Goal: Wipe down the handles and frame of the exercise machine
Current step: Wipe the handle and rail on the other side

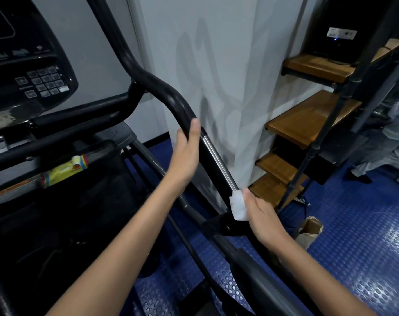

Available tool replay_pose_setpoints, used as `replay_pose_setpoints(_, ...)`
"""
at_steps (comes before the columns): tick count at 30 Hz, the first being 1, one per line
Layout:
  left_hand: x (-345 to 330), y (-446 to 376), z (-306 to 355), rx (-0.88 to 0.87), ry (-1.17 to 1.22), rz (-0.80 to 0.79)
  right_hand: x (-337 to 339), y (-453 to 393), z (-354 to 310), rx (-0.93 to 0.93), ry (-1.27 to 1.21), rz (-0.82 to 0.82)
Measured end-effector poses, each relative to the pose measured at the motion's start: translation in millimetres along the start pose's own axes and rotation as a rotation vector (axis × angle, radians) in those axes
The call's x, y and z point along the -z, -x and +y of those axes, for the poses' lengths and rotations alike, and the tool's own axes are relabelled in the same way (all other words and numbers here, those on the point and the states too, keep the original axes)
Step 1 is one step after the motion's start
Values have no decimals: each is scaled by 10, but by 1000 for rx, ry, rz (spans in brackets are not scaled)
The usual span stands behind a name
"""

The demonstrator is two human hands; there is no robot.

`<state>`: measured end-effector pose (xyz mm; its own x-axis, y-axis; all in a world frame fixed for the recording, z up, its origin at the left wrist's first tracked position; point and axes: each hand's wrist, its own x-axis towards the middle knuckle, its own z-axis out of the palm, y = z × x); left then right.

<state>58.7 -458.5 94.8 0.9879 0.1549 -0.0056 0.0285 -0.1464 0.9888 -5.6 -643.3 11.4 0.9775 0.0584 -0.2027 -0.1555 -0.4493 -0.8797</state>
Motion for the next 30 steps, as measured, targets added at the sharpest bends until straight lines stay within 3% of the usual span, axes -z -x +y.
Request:
replay_pose_setpoints(2,-52,134,-139,2,-8,-32,-3,-170,-184,-71,34,-35)
replay_pose_setpoints(5,-23,198,-219,-24,21,-57,-80,-453,-659,-4,112,-129)
replay_pose_setpoints(9,80,189,-167,-57,47,-28,-56,-567,-1184,50,-260,-272)
replay_pose_setpoints(11,104,170,-131,-91,36,-15,-78,-622,-1276,80,-228,-239)
replay_pose_setpoints(14,105,106,-116,-114,-29,-7,-143,-610,-1126,146,-28,-70)
replay_pose_setpoints(18,-75,107,-101,-113,-16,22,-61,-284,-541,42,-25,-38)
replay_pose_setpoints(24,-285,135,-188,-176,208,80,-58,69,183,58,-57,-13)
replay_pose_setpoints(30,-309,115,-211,-35,483,2,-6,-75,-31,-28,-93,-40)
